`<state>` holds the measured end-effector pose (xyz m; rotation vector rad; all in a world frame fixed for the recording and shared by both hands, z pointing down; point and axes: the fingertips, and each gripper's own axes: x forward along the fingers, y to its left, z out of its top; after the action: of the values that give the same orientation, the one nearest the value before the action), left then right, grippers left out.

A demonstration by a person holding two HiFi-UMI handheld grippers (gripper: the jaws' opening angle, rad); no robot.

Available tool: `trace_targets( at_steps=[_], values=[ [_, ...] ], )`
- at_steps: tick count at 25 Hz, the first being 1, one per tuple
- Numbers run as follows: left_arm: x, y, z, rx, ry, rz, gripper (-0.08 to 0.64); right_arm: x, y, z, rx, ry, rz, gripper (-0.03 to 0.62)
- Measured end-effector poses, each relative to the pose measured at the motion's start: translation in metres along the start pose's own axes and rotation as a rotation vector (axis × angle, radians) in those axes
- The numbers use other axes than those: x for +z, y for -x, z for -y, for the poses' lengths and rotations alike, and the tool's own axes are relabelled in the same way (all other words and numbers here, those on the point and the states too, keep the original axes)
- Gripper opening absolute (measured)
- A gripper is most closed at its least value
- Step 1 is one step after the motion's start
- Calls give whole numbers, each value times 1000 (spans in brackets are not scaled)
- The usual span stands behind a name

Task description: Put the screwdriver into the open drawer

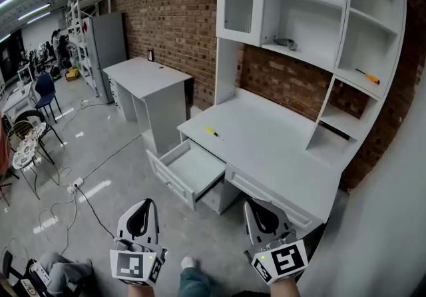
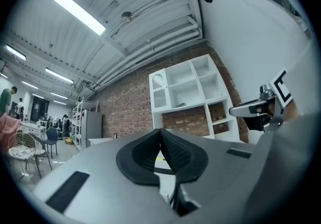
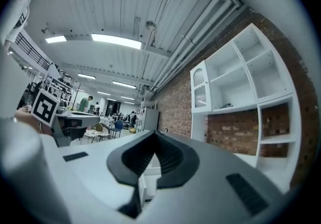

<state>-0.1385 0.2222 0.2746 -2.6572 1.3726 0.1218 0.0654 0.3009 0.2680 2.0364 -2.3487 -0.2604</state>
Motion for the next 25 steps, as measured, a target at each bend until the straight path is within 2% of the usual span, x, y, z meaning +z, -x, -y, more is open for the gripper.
trace_targets(
  at_steps=[7,11,13,15,20,25],
  values=[
    [-20,-106,-67,7,-18,-23,14,-17,-123,21,10,46,-41,11],
    [-34,-163,-110,5,-6,-27,14,-23,-191,31,2,29,-37,11],
    [-41,-188,-130,2,6,-57,14,-26,-221,33,6,9,-26,11],
    [-46,-213,-143,-23,11,-67,14,-29,-247,37,-6,-3,-33,12],
    [-62,-254,-159,-81,7,-58,14,-40,-289,45,-50,4,-64,12],
    [-76,-284,-169,-75,41,-100,14,-58,-311,65,-101,-13,-96,12]
  ],
)
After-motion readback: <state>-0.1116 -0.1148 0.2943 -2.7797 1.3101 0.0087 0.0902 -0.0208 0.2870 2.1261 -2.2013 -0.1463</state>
